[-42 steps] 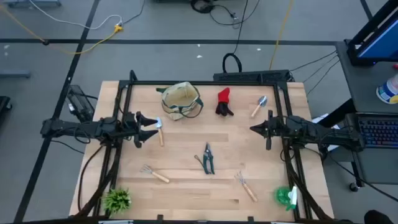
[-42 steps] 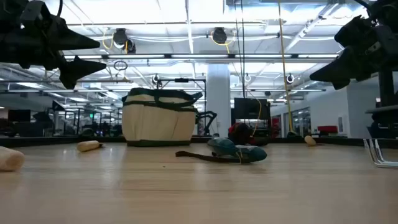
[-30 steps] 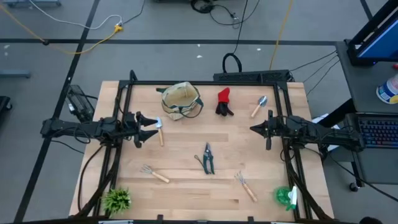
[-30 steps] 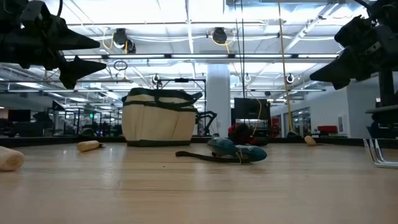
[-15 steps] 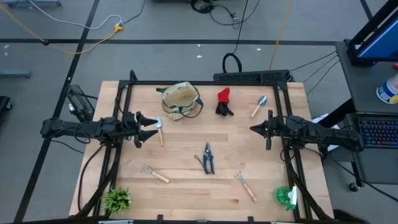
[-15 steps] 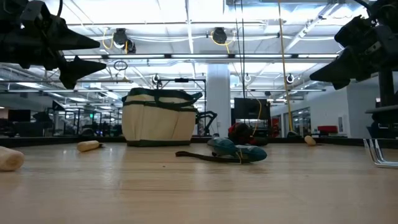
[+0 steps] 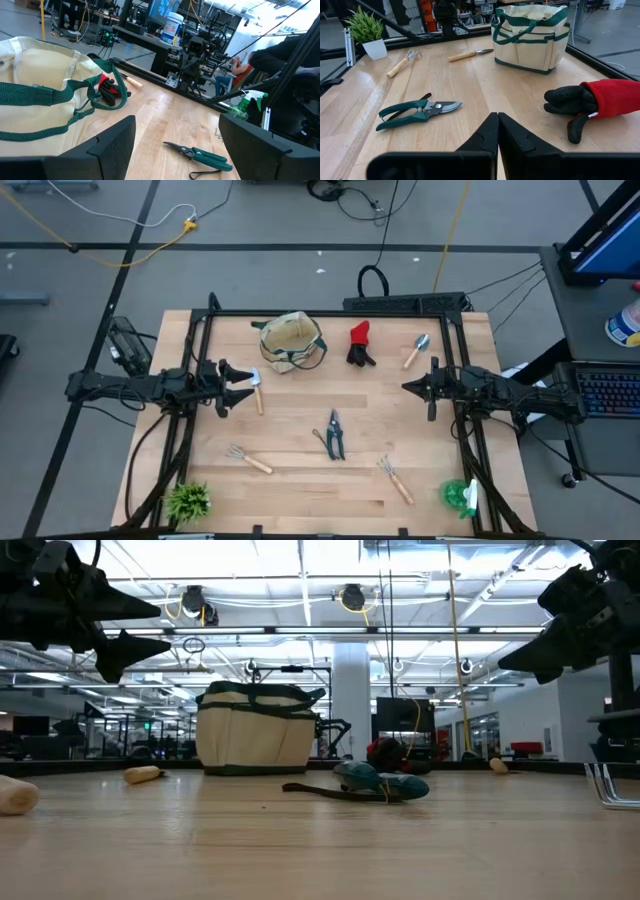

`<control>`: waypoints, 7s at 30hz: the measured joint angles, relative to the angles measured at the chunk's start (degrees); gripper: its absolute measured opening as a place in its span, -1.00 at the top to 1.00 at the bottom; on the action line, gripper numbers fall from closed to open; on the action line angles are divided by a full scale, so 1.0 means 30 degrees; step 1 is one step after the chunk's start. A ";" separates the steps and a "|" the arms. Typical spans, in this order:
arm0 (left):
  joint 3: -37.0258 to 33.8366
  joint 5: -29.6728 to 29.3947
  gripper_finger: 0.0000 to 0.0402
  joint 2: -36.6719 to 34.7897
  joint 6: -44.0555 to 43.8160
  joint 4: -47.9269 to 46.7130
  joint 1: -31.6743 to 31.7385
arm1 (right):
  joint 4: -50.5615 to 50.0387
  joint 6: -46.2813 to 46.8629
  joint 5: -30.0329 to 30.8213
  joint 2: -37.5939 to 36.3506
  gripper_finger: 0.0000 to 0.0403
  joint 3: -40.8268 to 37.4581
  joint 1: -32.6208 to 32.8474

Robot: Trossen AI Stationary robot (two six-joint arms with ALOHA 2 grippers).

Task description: Pick & Place Garden tools in Gardening bag

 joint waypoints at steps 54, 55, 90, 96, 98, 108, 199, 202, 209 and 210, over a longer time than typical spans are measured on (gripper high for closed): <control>0.0000 -0.0870 -0.46 0.0000 0.1413 0.0255 0.0021 | 0.6073 0.5304 0.0725 0.0002 1.00 0.0002 0.0000; 0.0000 -0.1139 -0.47 0.0000 0.1764 0.0655 0.0022 | 0.6064 0.6094 0.1379 0.0002 1.00 0.0002 0.0000; 0.0007 -0.5056 -0.46 -0.0003 0.6980 0.2543 0.0022 | 0.2161 0.4304 0.4013 2.1304 0.62 1.5229 -0.5685; 0.0007 -0.5056 -0.47 0.0000 0.7002 0.2500 0.0022 | 0.2113 0.5716 0.2431 2.4009 0.13 1.5633 -0.7632; 0.0007 -0.5149 -0.47 0.0000 0.7002 0.2457 0.0022 | 0.2191 0.6164 0.2114 2.4777 -0.02 1.5633 -0.7940; 0.0007 -0.6835 -0.47 0.0000 0.6972 0.1549 0.0022 | 0.2164 0.7894 0.0444 2.7301 -0.37 1.5859 -0.9338; 0.0007 -0.7956 -0.47 0.0000 0.2011 0.1953 0.0036 | 1.1045 -0.9065 -0.6519 3.4714 0.62 2.7821 -0.5767; 0.0007 -0.7956 -0.47 0.0000 0.1860 0.2706 0.0036 | 1.0849 -0.9429 -0.6533 3.5401 0.62 2.7829 -0.5756; 0.0007 -0.7963 -0.46 0.0000 0.1890 0.3686 0.0036 | 1.1082 -1.0022 -0.6533 3.6847 0.62 2.7849 -0.5591; 0.0007 -0.7963 -0.46 -0.0006 0.1894 0.3687 0.0036 | 1.1023 -1.0293 -0.6541 3.6991 0.62 2.7851 -0.5581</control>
